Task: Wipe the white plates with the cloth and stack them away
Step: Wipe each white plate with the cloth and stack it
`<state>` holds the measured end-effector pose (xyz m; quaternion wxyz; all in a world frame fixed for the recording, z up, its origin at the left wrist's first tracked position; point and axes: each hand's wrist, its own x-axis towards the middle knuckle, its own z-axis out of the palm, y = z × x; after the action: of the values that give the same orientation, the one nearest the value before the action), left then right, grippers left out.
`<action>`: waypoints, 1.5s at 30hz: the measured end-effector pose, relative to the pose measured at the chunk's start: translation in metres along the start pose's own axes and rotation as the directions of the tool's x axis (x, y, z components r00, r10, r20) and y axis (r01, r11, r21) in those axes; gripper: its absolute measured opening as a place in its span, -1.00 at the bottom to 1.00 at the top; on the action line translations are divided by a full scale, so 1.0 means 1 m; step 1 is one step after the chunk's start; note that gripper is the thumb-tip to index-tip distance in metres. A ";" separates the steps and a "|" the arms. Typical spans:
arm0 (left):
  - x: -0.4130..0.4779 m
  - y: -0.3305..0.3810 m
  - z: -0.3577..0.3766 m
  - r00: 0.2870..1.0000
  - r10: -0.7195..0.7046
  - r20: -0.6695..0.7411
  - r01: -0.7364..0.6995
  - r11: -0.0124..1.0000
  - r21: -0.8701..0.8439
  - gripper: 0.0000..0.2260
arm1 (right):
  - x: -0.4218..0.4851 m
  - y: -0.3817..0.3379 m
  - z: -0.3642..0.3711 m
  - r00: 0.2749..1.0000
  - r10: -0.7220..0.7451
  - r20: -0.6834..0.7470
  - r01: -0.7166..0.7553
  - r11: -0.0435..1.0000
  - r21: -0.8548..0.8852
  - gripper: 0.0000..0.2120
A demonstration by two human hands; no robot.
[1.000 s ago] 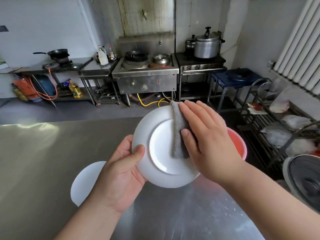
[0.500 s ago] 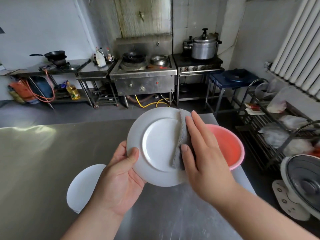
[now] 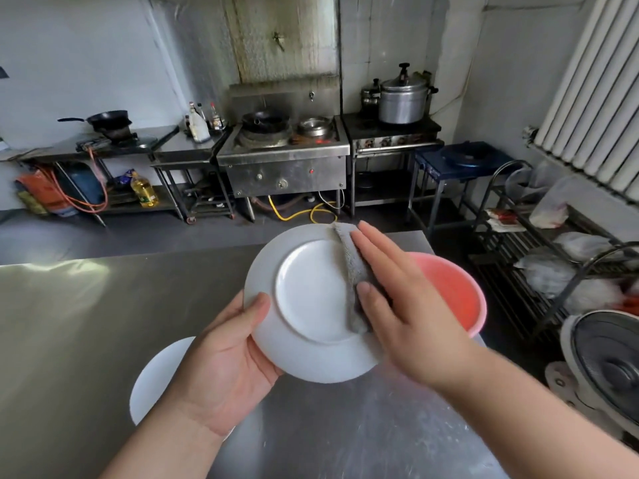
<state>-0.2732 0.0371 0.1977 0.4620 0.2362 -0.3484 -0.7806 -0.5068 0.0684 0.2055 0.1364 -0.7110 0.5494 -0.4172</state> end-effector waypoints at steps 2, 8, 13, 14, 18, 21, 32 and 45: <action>-0.001 -0.004 -0.003 1.000 0.020 0.015 -0.020 1.000 -0.001 -0.63 | -0.027 -0.007 0.027 0.996 0.033 -0.086 -0.040 0.996 -0.082 -0.38; -0.001 -0.010 -0.006 0.997 0.017 0.074 -0.014 0.999 -0.049 -0.62 | 0.001 -0.003 0.007 0.999 -0.025 -0.033 0.020 0.986 -0.164 -0.40; 0.004 -0.017 0.012 0.994 0.075 0.077 -0.066 0.991 -0.118 -0.59 | 0.004 -0.006 0.019 0.986 0.078 -0.148 -0.080 0.997 -0.009 -0.37; 0.004 -0.022 0.017 0.994 0.071 0.081 -0.061 0.991 -0.122 -0.58 | -0.008 -0.009 0.032 0.970 0.133 -0.201 -0.126 0.991 0.049 -0.37; 0.001 -0.029 0.021 0.990 0.000 0.139 0.005 0.999 -0.035 -0.48 | -0.021 -0.006 0.038 0.923 0.226 -0.311 -0.172 0.966 0.193 -0.39; 0.004 -0.009 0.017 0.990 -0.076 0.123 0.085 0.994 -0.072 -0.50 | 0.011 0.002 -0.001 0.980 0.100 -0.173 -0.072 0.985 0.159 -0.47; 0.010 -0.016 0.025 0.999 0.023 -0.049 -0.028 0.993 -0.115 -0.56 | -0.039 -0.016 0.047 0.998 0.034 -0.045 -0.043 0.970 -0.237 -0.33; 0.026 -0.044 0.062 0.992 -0.059 -0.115 0.044 0.991 -0.130 -0.45 | -0.046 -0.015 0.072 0.957 0.014 -0.290 -0.052 0.991 -0.124 -0.42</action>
<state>-0.3531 0.0485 0.2033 0.4759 0.2611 -0.2636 -0.7974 -0.4449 0.0963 0.1504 0.0148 -0.6405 0.6014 -0.4773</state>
